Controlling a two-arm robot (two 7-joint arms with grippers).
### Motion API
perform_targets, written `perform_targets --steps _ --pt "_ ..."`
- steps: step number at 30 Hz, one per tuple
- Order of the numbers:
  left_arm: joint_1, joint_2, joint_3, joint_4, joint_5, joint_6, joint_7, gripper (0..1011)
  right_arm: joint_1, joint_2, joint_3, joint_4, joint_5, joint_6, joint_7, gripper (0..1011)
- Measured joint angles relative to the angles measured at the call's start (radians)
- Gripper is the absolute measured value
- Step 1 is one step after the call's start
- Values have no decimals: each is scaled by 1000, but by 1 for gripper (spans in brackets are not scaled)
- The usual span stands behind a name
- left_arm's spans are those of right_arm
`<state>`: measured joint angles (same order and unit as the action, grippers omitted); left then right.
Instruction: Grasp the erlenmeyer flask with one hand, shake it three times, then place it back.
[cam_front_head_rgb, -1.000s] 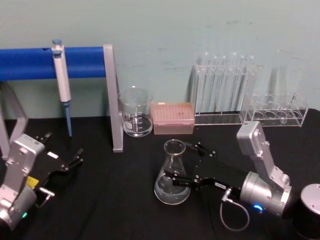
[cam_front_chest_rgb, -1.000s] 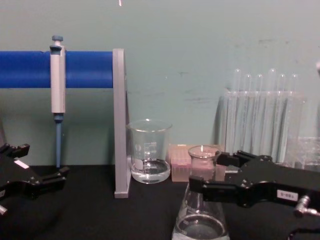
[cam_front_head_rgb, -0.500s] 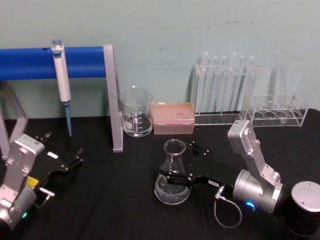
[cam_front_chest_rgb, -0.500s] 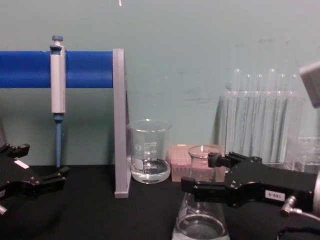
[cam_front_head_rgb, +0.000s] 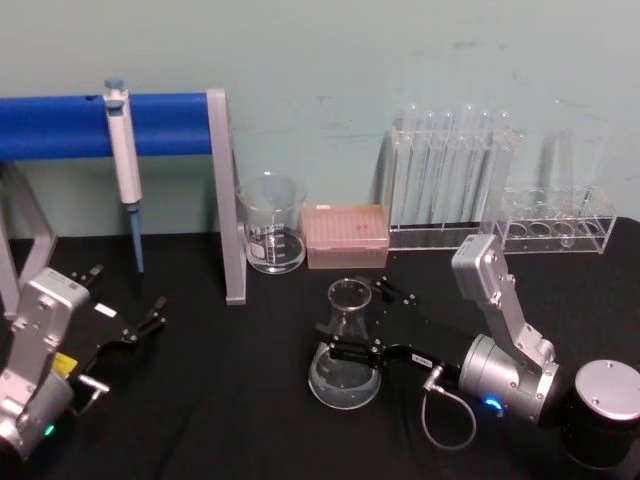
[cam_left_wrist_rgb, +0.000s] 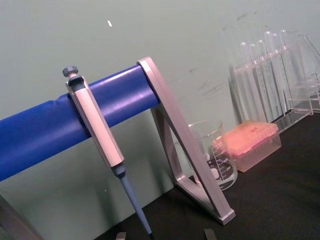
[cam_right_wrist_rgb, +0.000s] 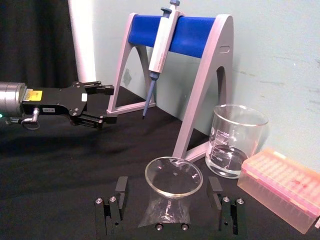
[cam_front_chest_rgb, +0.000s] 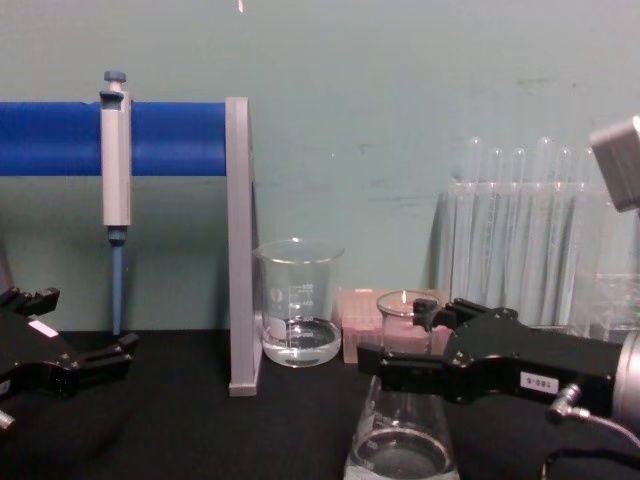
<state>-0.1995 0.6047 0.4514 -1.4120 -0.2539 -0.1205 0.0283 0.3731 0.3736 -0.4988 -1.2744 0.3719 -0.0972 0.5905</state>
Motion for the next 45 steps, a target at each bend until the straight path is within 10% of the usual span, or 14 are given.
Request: perform_targets --steps 30,45 --pt "0 0 0 0 0 0 0 1001 0 -11 -2 8 -3 17 -13 991" --pt "0 0 0 0 0 0 0 1001 0 -11 -1 8 -1 17 -11 594"
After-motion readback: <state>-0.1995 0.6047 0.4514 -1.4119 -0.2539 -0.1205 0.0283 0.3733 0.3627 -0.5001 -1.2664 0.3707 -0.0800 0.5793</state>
